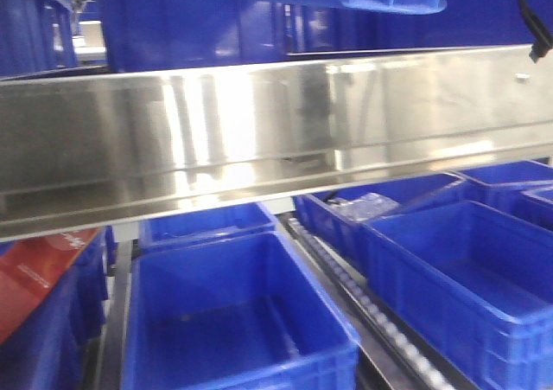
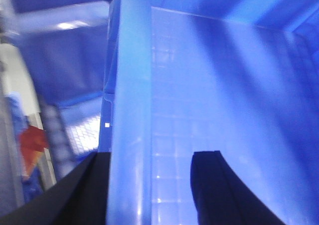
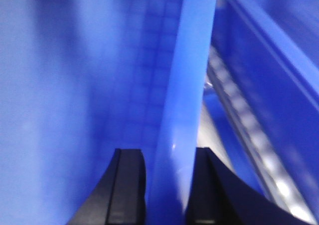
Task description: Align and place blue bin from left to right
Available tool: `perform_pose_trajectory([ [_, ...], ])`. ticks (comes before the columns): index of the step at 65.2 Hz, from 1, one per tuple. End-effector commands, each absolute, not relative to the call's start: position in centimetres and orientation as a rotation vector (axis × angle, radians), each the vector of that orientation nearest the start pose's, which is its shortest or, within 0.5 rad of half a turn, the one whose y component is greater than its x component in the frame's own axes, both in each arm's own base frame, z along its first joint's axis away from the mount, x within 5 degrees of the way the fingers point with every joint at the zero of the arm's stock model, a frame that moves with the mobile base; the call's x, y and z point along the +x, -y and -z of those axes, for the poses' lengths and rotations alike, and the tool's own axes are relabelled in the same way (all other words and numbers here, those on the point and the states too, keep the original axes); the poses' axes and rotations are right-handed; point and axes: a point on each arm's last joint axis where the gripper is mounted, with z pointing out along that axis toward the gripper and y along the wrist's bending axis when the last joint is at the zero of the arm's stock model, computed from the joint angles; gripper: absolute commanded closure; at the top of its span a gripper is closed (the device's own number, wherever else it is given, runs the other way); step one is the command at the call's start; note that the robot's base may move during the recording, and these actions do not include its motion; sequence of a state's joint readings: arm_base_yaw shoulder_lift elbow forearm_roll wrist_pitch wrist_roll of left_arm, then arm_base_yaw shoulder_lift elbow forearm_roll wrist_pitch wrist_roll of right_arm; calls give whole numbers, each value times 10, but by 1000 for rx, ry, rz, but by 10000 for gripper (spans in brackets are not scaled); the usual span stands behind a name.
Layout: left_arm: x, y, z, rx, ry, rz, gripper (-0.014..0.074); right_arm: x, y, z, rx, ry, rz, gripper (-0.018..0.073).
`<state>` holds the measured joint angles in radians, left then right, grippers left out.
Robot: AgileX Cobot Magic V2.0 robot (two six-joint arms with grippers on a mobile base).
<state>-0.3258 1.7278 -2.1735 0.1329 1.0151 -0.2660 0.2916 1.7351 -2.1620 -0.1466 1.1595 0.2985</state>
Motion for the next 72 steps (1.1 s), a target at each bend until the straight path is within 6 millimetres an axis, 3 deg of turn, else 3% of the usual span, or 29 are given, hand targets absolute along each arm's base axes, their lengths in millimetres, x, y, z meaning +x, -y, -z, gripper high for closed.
perform_pose_trajectory([
  [1, 337, 111, -533, 111, -1851, 290, 707, 353, -92, -499, -14, -2083, -148, 712],
  [72, 337, 111, -533, 111, -1851, 290, 707, 353, -92, -499, -14, -2083, -148, 712],
])
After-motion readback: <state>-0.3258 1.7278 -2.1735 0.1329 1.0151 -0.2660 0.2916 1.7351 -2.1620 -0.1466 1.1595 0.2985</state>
